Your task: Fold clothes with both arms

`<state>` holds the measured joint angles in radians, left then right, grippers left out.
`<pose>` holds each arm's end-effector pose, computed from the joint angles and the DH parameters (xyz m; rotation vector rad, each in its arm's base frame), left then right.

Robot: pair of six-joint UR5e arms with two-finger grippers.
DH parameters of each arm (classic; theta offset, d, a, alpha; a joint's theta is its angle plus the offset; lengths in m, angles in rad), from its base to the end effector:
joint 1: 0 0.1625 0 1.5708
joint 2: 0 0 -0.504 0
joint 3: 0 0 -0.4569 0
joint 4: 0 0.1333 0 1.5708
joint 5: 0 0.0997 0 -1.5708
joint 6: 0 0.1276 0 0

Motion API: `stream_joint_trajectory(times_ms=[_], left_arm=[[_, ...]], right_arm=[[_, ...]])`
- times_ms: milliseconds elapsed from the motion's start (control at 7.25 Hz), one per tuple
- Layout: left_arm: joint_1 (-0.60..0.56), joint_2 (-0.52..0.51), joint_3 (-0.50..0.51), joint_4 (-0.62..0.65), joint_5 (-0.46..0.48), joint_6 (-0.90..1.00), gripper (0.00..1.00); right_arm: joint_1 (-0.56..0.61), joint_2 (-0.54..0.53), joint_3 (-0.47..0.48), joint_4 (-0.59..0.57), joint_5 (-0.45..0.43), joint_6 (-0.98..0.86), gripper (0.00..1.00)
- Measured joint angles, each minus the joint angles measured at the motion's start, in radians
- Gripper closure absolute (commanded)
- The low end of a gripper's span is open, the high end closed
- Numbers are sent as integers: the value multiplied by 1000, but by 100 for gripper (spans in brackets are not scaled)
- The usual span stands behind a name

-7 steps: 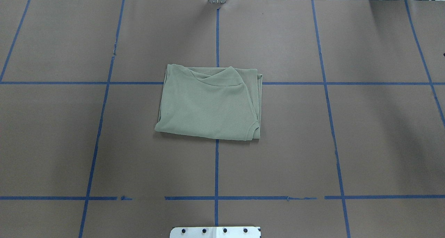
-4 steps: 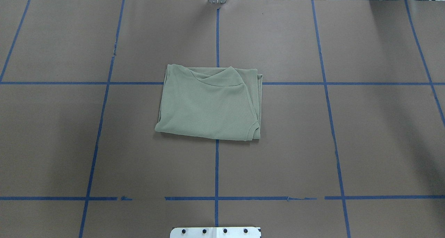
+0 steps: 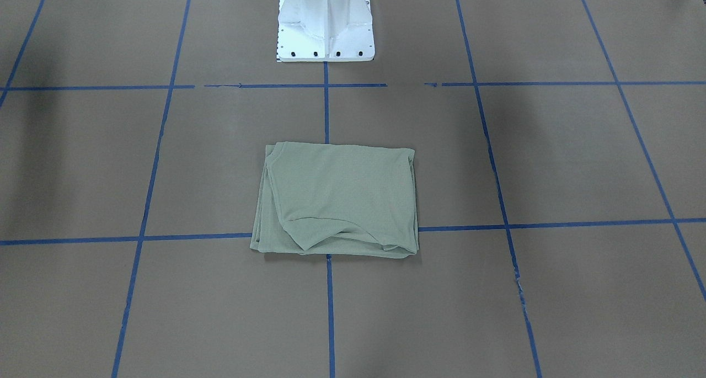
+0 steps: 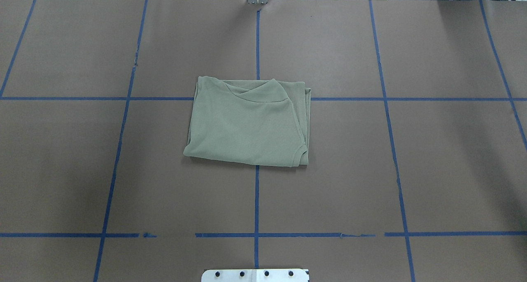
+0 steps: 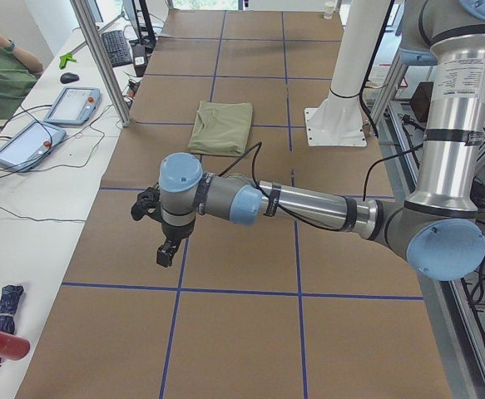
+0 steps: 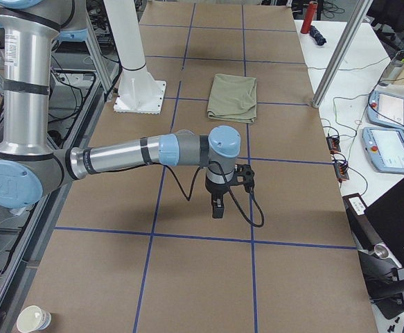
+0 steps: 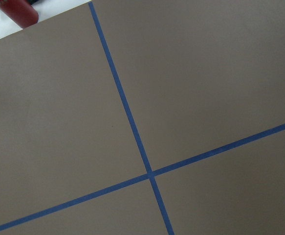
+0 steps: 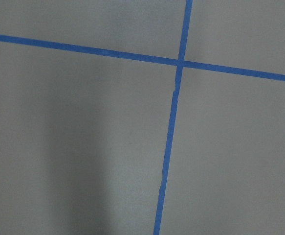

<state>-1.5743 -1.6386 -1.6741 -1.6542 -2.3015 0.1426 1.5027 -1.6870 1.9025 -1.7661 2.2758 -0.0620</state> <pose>-0.0503 -0.6046 0.6544 0.2960 0.7083 0.2252 0.0172 -0.4918 0.6605 0.0172 -0.7056 -0.1318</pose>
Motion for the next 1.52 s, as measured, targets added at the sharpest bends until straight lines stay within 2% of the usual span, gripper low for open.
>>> stream_joint_trajectory(times_ms=[552,1517], left_arm=[[-3,16,4,132,-34,0,0],[-1,48,-73,147,-33,-3,0]], right_arm=[[18,5,-6,-1,0,-16,0],[19,1,-8,-1,0,-16,0]])
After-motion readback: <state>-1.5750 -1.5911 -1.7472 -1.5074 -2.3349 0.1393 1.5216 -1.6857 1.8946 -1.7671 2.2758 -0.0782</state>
